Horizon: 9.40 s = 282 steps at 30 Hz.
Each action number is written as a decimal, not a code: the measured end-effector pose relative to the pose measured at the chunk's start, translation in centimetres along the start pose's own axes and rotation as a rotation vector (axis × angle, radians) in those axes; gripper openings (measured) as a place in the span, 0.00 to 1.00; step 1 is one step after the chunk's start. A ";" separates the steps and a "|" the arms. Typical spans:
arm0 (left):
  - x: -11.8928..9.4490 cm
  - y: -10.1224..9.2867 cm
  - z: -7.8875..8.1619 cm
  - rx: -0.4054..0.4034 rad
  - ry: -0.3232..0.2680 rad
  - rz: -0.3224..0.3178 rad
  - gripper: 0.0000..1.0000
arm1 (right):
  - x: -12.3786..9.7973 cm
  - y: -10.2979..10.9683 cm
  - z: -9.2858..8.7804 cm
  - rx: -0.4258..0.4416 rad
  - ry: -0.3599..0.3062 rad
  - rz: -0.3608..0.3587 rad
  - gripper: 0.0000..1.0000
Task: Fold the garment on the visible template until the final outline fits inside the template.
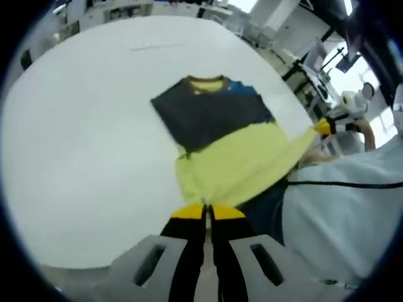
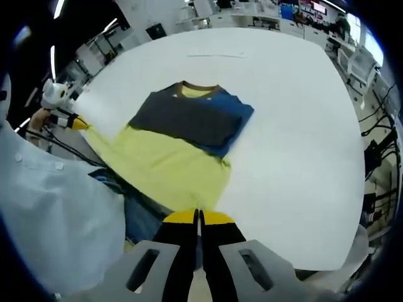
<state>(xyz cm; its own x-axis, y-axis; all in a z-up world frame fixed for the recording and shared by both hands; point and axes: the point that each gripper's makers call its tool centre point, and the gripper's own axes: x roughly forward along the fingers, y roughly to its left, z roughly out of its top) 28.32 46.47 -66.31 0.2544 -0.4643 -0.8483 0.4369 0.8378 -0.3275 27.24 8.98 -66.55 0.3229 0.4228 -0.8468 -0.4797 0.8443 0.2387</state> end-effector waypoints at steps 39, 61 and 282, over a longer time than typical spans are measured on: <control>3.4 4.0 7.8 0.034 -0.126 0.067 0.00 | 3.9 -4.8 6.9 0.030 -0.166 -0.065 0.02; 4.0 5.0 10.3 0.007 -0.187 0.090 0.00 | 4.5 -6.8 9.5 0.019 -0.222 -0.101 0.02; 7.3 9.6 15.2 0.564 -0.159 0.237 0.08 | 9.4 -9.4 15.3 -0.268 -0.260 -0.163 0.10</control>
<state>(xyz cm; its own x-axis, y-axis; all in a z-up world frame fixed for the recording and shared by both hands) 47.43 46.75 -69.31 0.5067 -0.3580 -0.7843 0.7291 0.6634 0.1682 47.26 10.03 -69.45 0.5910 0.3890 -0.7067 -0.5902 0.8057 -0.0501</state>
